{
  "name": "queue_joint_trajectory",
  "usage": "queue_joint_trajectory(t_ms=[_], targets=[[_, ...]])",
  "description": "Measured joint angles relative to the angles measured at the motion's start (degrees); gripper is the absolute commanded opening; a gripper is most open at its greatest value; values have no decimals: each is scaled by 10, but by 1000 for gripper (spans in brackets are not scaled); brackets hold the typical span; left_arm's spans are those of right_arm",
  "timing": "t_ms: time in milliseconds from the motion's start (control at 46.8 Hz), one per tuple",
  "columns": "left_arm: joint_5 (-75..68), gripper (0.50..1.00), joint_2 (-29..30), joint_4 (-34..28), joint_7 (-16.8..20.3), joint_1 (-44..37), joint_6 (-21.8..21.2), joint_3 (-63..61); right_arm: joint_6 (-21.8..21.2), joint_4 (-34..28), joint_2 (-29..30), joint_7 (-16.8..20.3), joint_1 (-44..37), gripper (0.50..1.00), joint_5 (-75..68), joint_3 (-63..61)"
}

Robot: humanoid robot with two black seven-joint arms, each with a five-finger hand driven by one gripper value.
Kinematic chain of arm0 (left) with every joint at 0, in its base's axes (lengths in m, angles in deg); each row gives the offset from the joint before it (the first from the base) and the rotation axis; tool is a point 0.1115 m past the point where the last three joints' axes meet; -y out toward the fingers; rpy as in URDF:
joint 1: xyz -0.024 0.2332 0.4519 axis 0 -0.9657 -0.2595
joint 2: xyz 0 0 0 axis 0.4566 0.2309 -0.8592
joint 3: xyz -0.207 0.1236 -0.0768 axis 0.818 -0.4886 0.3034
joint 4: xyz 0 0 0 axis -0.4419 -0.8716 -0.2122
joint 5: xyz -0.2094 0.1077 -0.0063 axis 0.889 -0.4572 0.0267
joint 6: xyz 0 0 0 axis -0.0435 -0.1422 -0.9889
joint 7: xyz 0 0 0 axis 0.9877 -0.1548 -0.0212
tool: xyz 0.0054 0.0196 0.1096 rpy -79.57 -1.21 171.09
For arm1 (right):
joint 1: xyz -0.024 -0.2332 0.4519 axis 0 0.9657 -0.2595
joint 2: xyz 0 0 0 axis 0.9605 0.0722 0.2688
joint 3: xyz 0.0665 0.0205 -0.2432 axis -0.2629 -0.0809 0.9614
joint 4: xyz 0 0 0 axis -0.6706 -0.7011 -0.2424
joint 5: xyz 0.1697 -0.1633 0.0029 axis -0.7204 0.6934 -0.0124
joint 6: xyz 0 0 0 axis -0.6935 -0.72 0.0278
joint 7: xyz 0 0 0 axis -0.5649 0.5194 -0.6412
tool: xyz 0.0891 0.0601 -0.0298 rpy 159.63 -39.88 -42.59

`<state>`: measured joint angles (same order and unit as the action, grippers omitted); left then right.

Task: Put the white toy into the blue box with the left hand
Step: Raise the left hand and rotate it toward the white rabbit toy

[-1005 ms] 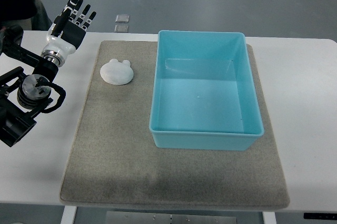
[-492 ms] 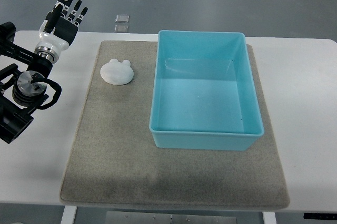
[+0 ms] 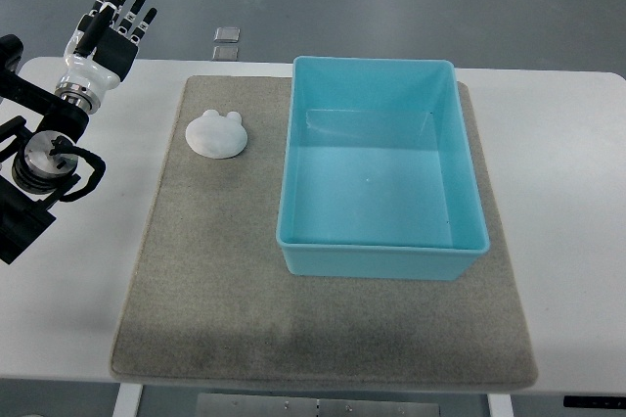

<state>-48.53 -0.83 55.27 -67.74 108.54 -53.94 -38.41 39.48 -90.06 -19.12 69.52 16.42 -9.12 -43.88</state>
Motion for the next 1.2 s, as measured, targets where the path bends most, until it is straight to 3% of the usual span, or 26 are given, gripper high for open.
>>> queue_joint_trajectory(t_ms=[363,641,898,1197], targets=[[-20,992,1,-5,0,-1,2,-12,0,0,0,0,0,936,0,0],[-169,992,6,-4,0,-3,4,-10,0,0,0,0,0,936,0,0],[-285,994,21,-5,1,-6,65,-4,0,0,0,0,0,936,0,0],[-382,992,59,-2,2,-2,88,-4,0,0,0,0,0,936,0,0]])
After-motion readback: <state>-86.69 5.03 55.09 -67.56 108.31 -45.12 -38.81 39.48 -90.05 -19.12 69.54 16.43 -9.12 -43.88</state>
